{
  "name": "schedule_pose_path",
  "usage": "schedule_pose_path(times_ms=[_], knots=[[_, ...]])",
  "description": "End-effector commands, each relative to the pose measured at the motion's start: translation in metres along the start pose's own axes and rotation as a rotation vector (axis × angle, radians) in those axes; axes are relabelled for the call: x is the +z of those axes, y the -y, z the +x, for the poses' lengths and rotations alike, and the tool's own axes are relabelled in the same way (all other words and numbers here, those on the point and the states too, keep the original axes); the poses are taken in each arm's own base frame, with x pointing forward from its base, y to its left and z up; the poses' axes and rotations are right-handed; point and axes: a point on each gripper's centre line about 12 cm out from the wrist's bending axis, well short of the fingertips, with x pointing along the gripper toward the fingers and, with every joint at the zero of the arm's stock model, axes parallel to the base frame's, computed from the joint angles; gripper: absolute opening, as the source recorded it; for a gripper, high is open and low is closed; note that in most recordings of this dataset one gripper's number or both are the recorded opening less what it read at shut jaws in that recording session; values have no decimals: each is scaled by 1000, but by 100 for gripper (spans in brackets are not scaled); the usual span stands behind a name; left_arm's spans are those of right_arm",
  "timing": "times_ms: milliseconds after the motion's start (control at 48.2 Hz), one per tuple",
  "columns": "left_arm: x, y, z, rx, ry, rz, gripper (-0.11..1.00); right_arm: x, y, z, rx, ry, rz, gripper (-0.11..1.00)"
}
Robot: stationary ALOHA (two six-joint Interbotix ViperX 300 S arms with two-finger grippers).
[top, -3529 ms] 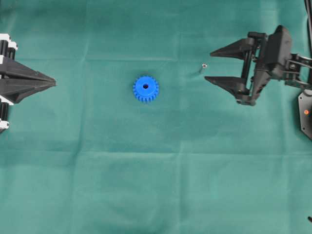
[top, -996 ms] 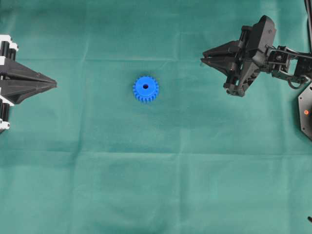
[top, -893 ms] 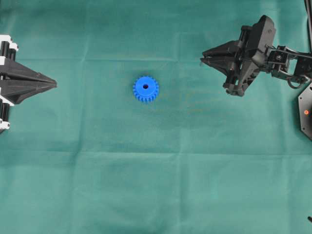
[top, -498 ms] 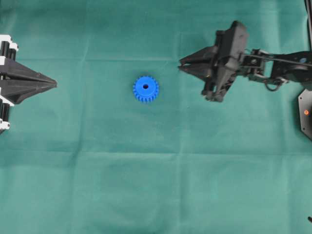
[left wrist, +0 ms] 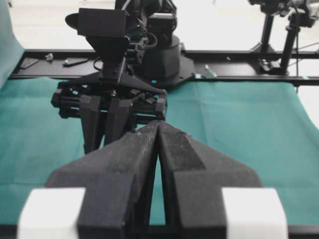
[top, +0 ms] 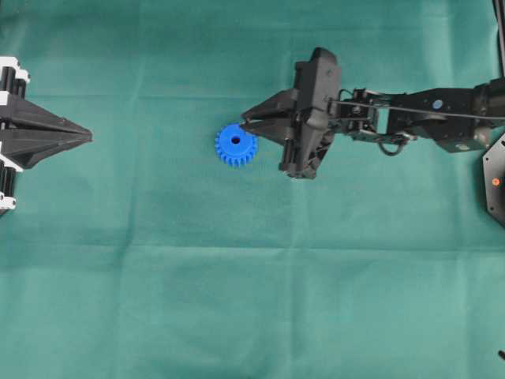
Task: Insert the shaft placed at a random location into the center hole of the small gear at another random location.
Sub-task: 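Carry the held shaft left and position it above the blue gear's hole, then lower the shaft into the gear's center hole with the right gripper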
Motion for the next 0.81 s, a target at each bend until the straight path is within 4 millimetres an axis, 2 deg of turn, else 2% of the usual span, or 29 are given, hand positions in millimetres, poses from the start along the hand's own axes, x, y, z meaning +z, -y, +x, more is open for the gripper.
schedule_pose_path(times_ms=[0, 208, 540, 789], knots=[[9, 0, 3, 1, 23, -1, 0, 18, -4, 6, 10, 40, -23, 13], [9, 0, 3, 1, 25, -1, 0, 20, -8, 15, 18, 40, -26, 13], [10, 0, 3, 1, 26, -1, 0, 18, -9, 16, 19, 36, -27, 13], [9, 0, 3, 1, 25, -1, 0, 9, -9, 18, 20, 8, -28, 13]])
